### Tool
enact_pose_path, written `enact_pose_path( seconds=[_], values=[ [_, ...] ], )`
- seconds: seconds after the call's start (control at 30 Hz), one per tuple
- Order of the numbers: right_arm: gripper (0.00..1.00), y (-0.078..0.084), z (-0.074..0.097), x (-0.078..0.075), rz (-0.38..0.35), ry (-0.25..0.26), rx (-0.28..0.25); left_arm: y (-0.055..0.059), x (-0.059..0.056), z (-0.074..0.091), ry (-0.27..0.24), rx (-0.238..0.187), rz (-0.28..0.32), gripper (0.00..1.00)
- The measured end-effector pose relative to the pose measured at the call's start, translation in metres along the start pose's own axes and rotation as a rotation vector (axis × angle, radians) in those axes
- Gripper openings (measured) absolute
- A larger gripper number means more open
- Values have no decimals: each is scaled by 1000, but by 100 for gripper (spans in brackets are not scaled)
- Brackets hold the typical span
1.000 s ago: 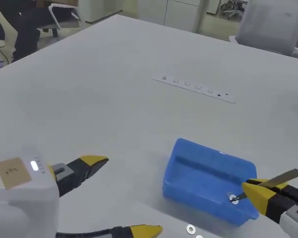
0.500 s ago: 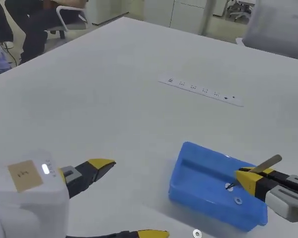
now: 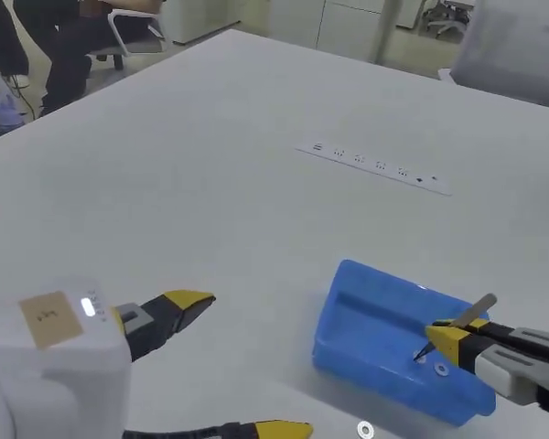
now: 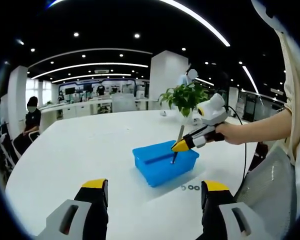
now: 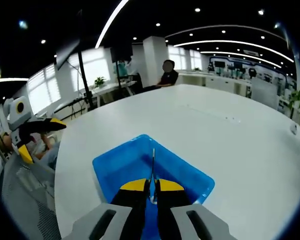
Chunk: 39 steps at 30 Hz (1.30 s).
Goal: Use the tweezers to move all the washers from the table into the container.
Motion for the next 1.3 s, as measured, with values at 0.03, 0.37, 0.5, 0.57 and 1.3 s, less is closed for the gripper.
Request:
enact_pose_path(
  seconds=[0.03,0.37,0.5,0.57,1.3],
  values=[
    [3,0,0,0,0,3,4,0,0,0,1,2,1,77],
    [3,3,-3,-2,19,10,26,0,-1,0,4,3,-3,77],
    [4,3,-2,-1,17,1,23,-1,-1,0,3,1,-2,77],
    [4,2,-1,0,34,4,19,-1,-1,0,3,1,-1,77],
    [4,-28,30,45,97,-23,-133,0,-2,0,8,5,-5,77]
  ],
)
Point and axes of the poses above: the centre of the closed fingertips' face, and the gripper's own axes: z roughly backward along the fingers, x roughly to its left, y roughly out of its underside, the point moved 10 cm from there along z, roughly backward along the fingers, and after that the axes turned 11 degrees about -y, right-handed, at the moved point
